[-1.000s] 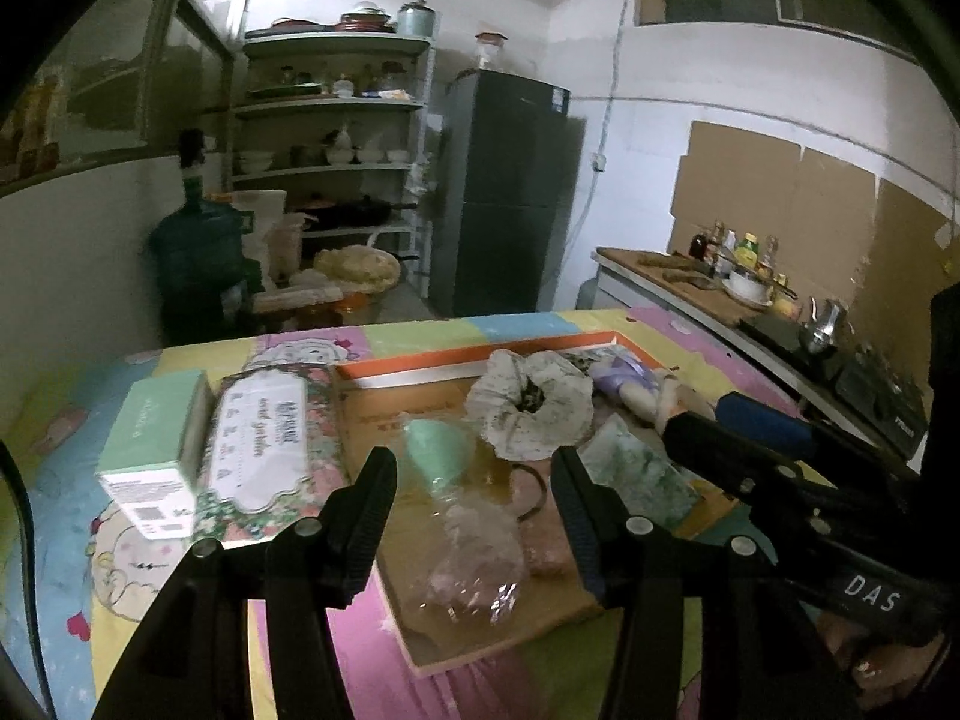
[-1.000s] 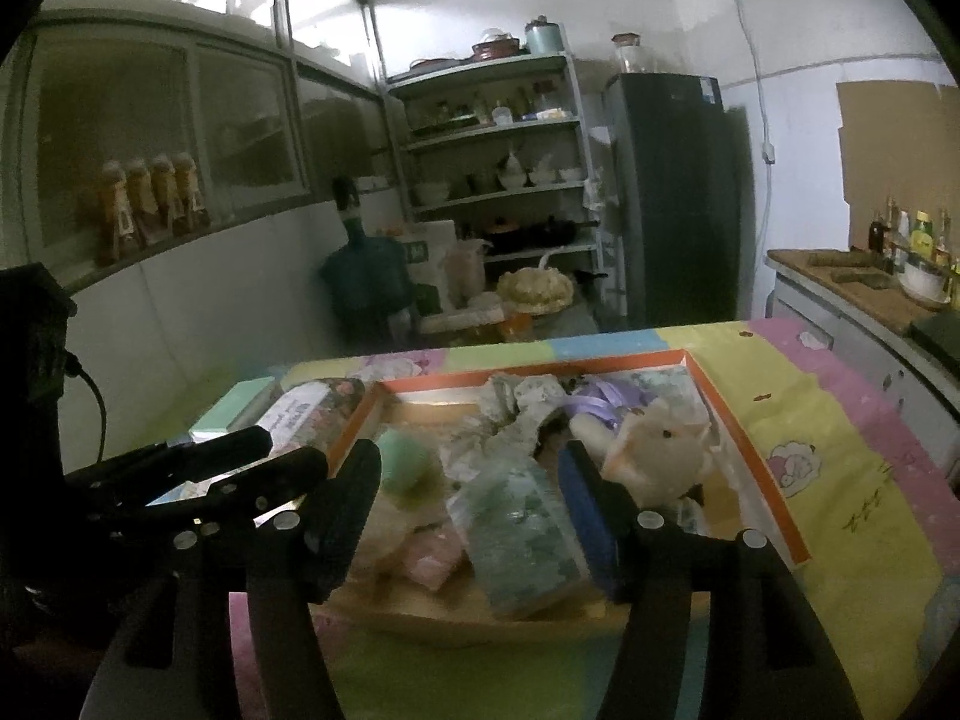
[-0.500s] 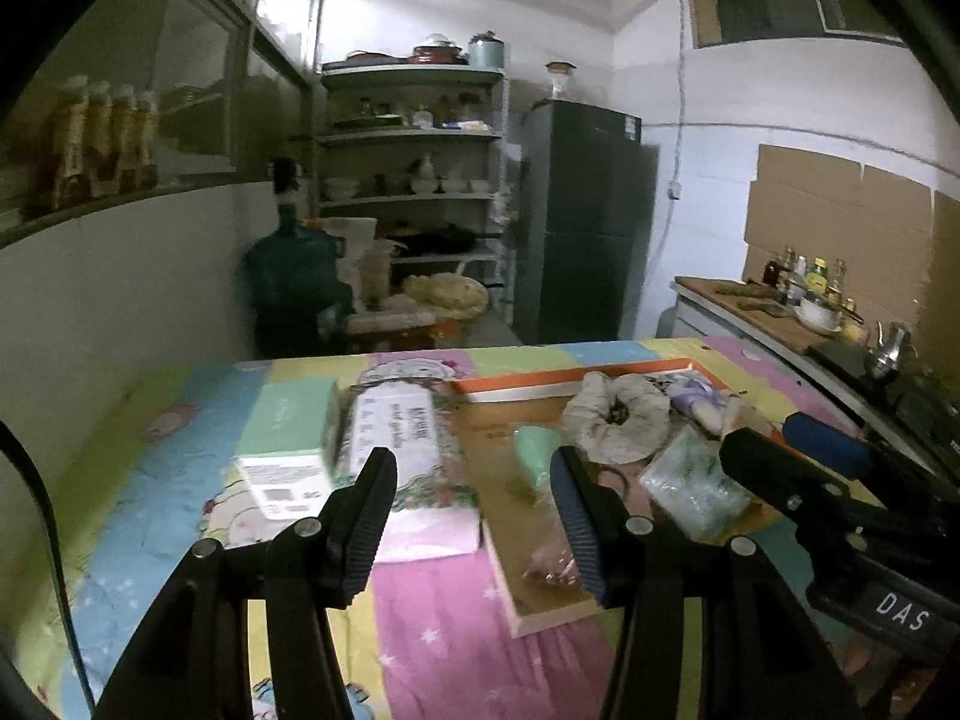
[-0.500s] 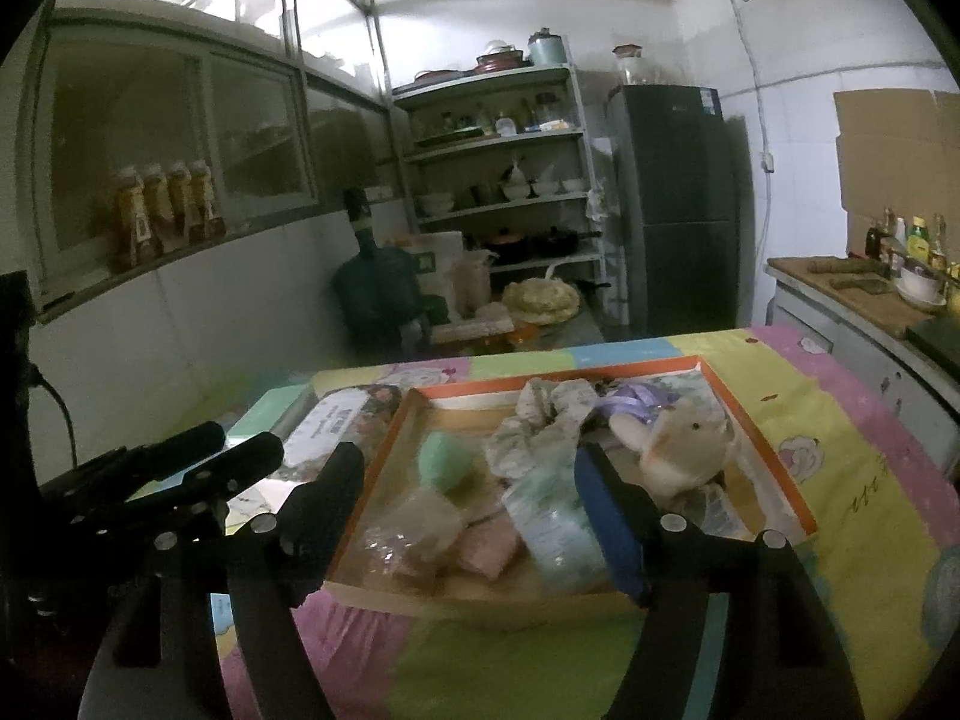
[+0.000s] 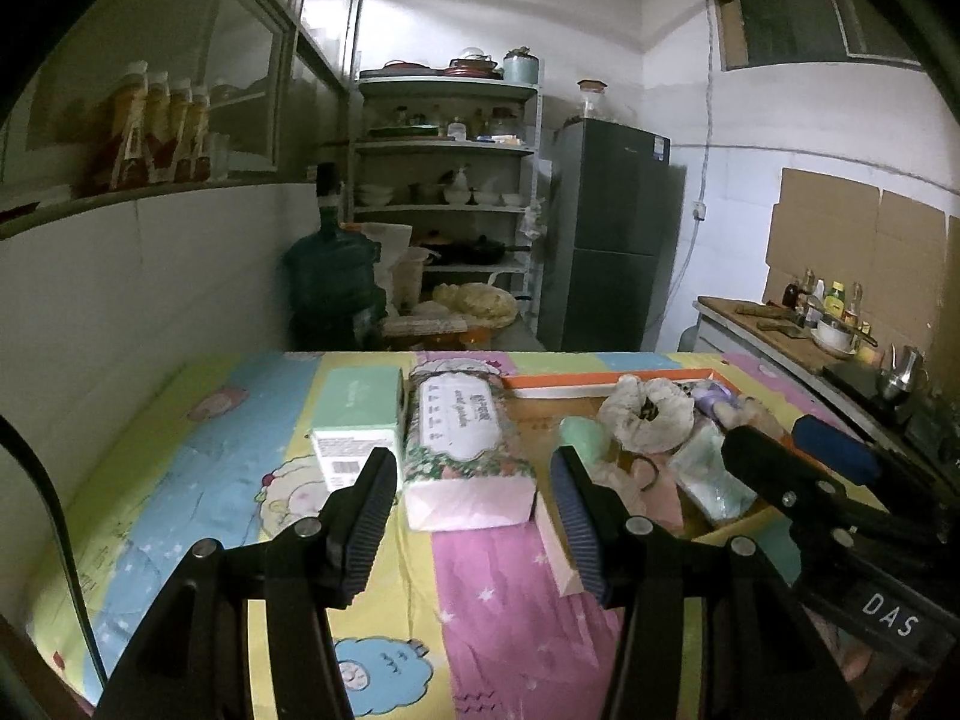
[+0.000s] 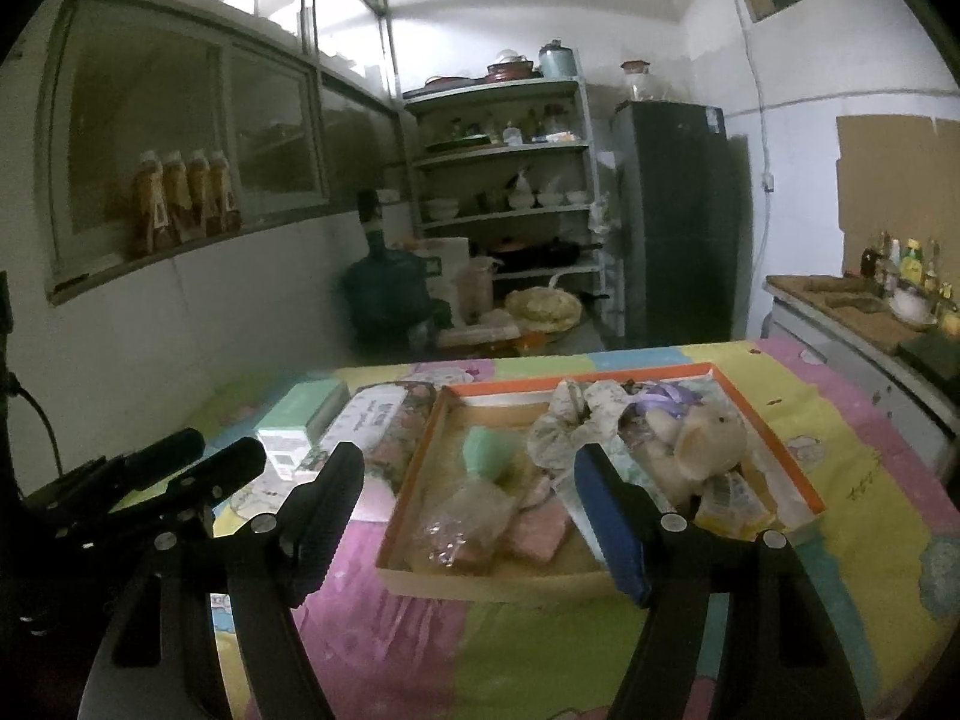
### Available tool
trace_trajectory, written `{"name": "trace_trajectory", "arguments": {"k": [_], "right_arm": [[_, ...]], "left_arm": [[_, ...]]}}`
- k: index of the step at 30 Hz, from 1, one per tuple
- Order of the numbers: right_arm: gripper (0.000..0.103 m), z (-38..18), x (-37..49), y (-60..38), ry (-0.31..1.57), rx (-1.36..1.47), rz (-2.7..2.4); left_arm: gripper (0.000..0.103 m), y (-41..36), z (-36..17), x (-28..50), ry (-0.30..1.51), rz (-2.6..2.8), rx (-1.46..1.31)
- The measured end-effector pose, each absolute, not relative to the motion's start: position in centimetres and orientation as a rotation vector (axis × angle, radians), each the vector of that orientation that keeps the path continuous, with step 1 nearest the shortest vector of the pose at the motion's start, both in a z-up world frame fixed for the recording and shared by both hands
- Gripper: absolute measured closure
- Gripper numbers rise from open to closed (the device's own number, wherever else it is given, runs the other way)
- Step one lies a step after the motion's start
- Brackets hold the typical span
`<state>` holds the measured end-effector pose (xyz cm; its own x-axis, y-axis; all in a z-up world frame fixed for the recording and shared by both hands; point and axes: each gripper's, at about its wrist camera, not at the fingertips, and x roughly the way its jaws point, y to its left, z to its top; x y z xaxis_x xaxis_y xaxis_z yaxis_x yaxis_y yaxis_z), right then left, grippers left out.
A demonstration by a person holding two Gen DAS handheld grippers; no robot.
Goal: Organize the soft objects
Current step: 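Open both grippers and withdraw them from the box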
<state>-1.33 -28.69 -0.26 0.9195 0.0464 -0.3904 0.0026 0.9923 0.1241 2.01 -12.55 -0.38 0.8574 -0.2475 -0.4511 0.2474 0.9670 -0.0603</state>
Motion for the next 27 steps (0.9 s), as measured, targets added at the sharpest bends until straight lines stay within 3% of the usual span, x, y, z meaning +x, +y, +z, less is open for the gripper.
{"name": "trace_trajectory", "arguments": {"k": [27], "right_arm": [[0.029, -0.7, -8.1, -21.7, 0.343, 0.098, -0.062]], "left_arm": [[0.050, -6.4, -0.3, -4.5, 0.435, -0.183, -0.041]]}}
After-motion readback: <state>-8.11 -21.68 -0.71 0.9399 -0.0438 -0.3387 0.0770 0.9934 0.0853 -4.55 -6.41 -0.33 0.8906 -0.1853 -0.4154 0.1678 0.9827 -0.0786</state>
